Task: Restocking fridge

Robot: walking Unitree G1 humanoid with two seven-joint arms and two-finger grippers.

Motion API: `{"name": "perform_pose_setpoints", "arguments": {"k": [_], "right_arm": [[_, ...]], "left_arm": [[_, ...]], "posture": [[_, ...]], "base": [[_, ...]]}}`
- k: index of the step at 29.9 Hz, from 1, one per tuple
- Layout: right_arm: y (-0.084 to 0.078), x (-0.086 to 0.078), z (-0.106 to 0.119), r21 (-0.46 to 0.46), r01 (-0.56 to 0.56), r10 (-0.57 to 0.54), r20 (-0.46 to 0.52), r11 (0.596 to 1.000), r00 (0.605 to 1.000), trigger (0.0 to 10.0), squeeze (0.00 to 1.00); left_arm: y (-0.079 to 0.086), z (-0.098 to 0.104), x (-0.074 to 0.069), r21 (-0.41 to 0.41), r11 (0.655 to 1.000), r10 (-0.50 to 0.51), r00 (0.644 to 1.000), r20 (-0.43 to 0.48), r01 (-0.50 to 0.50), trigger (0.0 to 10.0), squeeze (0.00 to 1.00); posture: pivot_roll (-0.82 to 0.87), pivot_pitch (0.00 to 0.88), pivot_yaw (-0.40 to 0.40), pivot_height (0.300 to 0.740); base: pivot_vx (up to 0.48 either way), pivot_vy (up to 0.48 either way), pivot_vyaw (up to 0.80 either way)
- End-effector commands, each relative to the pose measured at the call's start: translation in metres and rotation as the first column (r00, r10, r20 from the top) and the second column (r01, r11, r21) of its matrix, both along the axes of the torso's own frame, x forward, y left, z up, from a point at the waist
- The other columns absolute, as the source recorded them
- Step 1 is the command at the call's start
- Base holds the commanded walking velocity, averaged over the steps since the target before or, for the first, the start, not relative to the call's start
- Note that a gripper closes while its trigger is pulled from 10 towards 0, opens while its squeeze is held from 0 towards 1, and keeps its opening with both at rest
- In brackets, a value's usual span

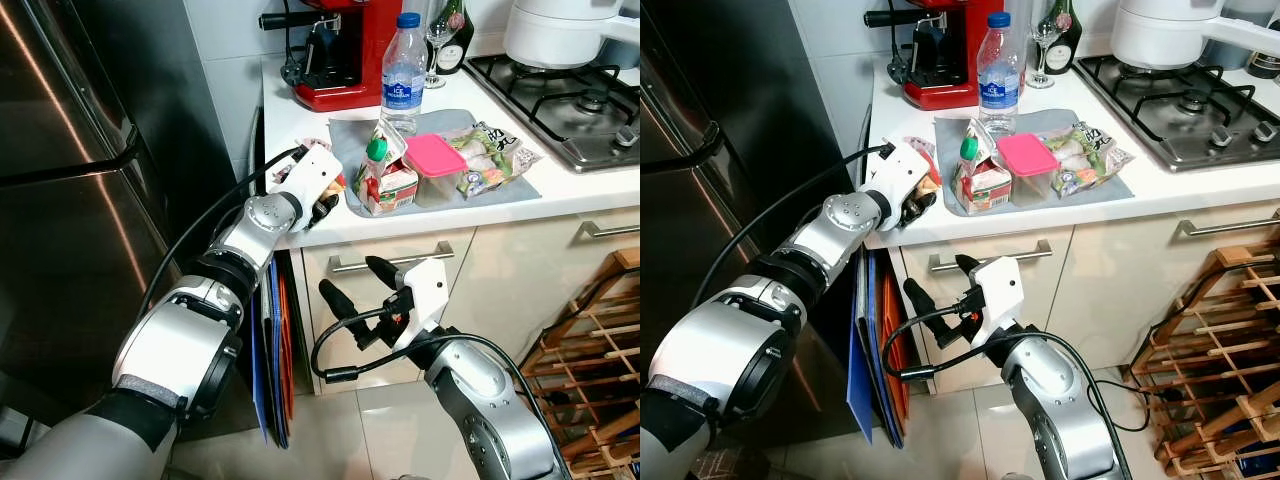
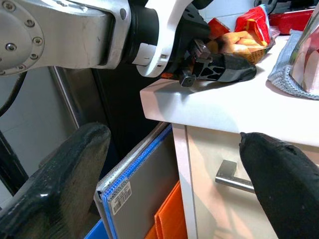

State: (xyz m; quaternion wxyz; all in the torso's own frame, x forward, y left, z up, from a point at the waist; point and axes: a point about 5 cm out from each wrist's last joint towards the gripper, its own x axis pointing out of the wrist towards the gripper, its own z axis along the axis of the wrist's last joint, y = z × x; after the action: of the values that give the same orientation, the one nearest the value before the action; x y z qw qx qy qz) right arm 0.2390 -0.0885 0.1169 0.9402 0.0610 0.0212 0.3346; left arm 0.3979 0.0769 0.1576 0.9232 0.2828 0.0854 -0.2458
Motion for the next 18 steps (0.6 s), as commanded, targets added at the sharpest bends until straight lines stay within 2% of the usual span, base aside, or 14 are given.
{"name": "perform_pose_setpoints", "arguments": {"k": [1,5,8,9,12,14,15,16,17,18], "right_arm": [[0.002,0.002,0.003,0.001,-0.006,0.006,0.015,1.0,1.0,10.0,0.0],[0.0,0.002,0.003,0.0,0.0,0.0,0.014,1.0,1.0,10.0,0.0],[0.0,0.002,0.003,0.0,0.003,-0.003,0.013,1.0,1.0,10.0,0.0],[0.0,0.002,0.003,0.0,0.003,-0.003,0.013,1.0,1.0,10.0,0.0],[-0.001,0.002,0.002,0.0,0.006,-0.006,0.011,1.0,1.0,10.0,0.0],[-0.002,0.002,0.002,-0.001,0.006,-0.006,0.011,1.0,1.0,10.0,0.0],[-0.002,0.003,0.002,-0.002,0.007,-0.007,0.011,1.0,1.0,10.0,0.0],[-0.002,0.003,0.002,-0.002,0.007,-0.007,0.011,1.0,1.0,10.0,0.0],[-0.003,0.003,0.002,-0.003,0.008,-0.008,0.011,1.0,1.0,10.0,0.0],[-0.003,0.004,0.001,-0.006,0.01,-0.01,0.011,1.0,1.0,10.0,0.0]], "left_arm": [[0.017,-0.041,-0.013,0.091,0.995,0.054,0.989,-0.14,-0.041,0.0,0.0],[0.021,-0.039,-0.011,0.066,0.995,0.088,0.989,-0.121,-0.08,0.0,0.0],[0.024,-0.031,-0.007,-0.016,0.991,0.129,0.987,-0.096,-0.131,0.0,0.0],[0.024,-0.031,-0.007,-0.016,0.991,0.129,0.987,-0.096,-0.131,0.0,0.0],[0.023,-0.018,-0.003,-0.125,0.984,0.123,0.991,-0.062,-0.13,0.0,0.0],[0.024,-0.015,-0.002,-0.146,0.981,0.12,0.991,-0.053,-0.127,0.0,0.0],[0.026,-0.01,0.0,-0.194,0.971,0.132,0.99,-0.05,-0.14,0.0,0.0],[0.026,-0.01,0.0,-0.194,0.971,0.132,0.99,-0.05,-0.14,0.0,0.0],[0.028,-0.006,0.001,-0.228,0.962,0.141,0.989,-0.048,-0.149,0.0,0.0],[0.034,0.004,0.005,-0.336,0.922,0.18,0.981,-0.069,-0.193,0.0,0.0]], "posture": [[-0.15,0.0,0.108,0.74],[-0.15,0.0,0.104,0.74],[-0.15,0.0,0.101,0.74],[-0.15,0.0,0.101,0.74],[-0.15,0.0,0.092,0.74],[-0.15,0.0,0.092,0.74],[-0.15,0.0,0.086,0.74],[-0.15,0.0,0.086,0.74],[-0.15,0.0,0.086,0.74],[-0.15,0.0,0.081,0.74]], "base": [[0.0,0.0,0.0],[0.0,0.0,0.0],[0.0,0.0,0.0],[0.0,0.0,0.0],[0.0,0.0,0.0],[0.0,0.0,0.0],[0.0,0.0,0.0],[0.0,0.0,0.0],[0.0,0.0,0.0],[0.0,0.0,0.0]]}}
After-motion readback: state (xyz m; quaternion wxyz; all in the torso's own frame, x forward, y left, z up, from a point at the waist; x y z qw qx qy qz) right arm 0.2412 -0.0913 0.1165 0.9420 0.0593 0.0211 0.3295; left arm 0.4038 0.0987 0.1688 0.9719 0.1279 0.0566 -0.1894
